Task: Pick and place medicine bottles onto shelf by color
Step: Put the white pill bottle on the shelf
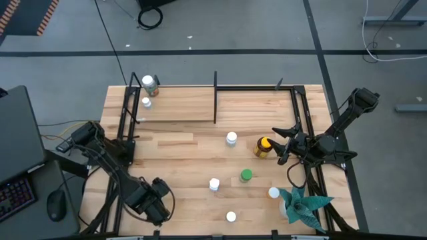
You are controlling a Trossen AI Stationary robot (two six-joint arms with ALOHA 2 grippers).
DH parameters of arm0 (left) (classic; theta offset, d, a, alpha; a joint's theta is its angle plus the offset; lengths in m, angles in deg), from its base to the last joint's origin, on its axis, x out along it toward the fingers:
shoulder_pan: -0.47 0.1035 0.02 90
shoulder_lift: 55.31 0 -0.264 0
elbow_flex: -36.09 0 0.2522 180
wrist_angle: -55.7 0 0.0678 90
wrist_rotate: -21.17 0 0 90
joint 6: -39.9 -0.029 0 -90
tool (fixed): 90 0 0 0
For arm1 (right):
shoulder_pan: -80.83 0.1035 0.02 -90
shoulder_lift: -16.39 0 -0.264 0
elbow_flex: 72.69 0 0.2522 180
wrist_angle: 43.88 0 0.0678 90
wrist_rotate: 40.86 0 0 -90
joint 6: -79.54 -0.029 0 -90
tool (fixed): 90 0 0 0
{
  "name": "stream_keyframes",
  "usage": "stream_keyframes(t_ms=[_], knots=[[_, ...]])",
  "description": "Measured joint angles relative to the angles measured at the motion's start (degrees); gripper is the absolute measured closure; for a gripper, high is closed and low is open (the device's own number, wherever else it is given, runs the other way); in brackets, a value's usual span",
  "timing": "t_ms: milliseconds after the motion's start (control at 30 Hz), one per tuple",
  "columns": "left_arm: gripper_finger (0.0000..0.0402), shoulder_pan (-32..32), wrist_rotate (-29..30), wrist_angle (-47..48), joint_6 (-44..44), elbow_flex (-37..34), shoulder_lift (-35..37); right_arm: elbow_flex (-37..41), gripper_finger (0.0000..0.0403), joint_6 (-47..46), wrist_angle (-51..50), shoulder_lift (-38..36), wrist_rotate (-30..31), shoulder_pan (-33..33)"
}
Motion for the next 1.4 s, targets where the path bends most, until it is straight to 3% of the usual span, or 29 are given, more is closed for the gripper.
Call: stream_keyframes(t_ms=[267,600,933,1133,1400], knots=[[0.0164,11.2,0.57,2.36,-14.44,0.0,4.22,0.0,0.0128,-2.38,-2.61,-0.01,-0.02,1.64],[0.0164,33.72,3.16,12.64,-44.18,0.66,8.21,-0.02,0.0128,-2.3,-3.63,0.0,-0.18,2.45],[0.0164,55.05,6.94,15.74,-73.25,8.98,8.34,-0.02,0.0128,-0.08,-3.76,0.0,1.53,-0.72],[0.0164,66.98,7.41,19.24,-84.65,9.53,8.34,-0.02,0.0128,2.28,-3.3,0.0,1.5,-4.01],[0.0164,77.79,8.17,19.03,-95.23,9.53,8.34,-0.02,0.0128,5.15,-3.29,0.0,1.43,-8.33]])
